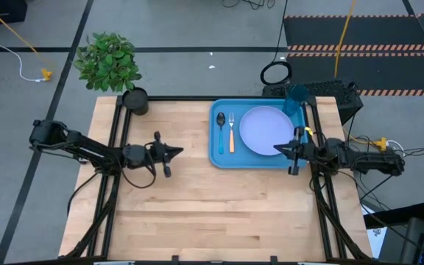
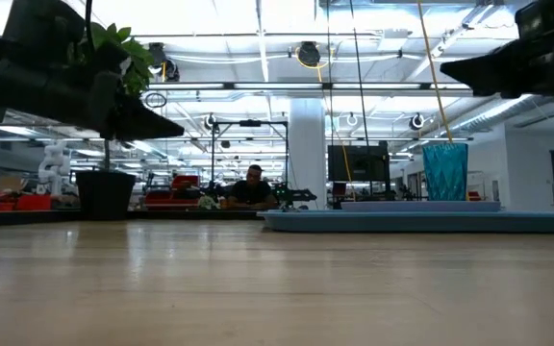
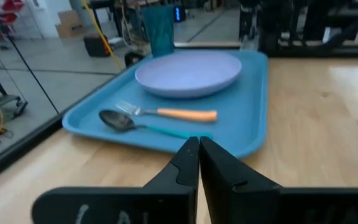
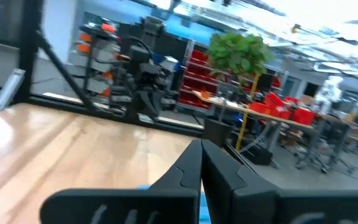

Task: Pick and place plate/cup/fork/spoon on tray
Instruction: Return to Home Position

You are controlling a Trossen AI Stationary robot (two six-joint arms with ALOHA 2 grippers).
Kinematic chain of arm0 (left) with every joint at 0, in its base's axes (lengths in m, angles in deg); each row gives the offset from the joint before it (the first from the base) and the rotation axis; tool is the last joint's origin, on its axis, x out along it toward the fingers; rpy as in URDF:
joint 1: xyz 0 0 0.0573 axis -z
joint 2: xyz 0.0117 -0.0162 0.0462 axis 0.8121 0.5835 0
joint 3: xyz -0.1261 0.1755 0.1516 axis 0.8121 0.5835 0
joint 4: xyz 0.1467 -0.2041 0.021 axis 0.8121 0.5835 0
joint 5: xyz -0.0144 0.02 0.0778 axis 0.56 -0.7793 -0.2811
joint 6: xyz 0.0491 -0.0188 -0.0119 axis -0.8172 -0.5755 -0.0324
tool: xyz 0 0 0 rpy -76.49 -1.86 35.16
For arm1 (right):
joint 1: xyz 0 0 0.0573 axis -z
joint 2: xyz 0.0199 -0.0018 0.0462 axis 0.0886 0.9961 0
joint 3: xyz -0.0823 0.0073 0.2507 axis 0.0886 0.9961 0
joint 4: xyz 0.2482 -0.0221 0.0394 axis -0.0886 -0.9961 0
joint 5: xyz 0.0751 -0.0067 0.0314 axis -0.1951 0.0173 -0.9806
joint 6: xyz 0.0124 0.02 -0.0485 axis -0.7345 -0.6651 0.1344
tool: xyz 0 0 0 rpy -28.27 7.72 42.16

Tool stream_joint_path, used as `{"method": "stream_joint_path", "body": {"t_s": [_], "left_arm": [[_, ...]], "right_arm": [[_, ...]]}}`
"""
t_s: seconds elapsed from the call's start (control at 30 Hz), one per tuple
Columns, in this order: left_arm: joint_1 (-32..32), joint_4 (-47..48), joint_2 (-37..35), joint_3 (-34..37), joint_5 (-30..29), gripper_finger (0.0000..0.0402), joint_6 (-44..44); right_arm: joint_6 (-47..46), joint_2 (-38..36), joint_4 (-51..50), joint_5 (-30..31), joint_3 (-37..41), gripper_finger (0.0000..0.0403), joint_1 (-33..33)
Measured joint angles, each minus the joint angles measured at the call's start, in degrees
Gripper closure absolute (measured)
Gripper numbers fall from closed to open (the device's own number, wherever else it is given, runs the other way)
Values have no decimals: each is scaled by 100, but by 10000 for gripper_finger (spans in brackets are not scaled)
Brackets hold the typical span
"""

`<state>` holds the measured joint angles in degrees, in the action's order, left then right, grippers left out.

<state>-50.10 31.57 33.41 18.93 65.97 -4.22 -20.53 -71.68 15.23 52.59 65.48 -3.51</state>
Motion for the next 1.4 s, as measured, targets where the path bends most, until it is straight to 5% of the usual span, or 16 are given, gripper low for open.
{"method": "stream_joint_path", "body": {"t_s": [0.3,0.57,1.07,1.4], "left_arm": [[-179,-282,0,0,134,387,99],[-185,-279,0,0,163,378,168],[-87,-157,0,0,576,398,279],[348,138,0,0,1352,398,456]], "right_arm": [[-184,7,-125,-157,66,403,479],[-1068,55,-637,-186,66,403,193],[-694,261,-696,-159,66,403,-294],[-633,379,-671,-155,66,403,-291]]}}
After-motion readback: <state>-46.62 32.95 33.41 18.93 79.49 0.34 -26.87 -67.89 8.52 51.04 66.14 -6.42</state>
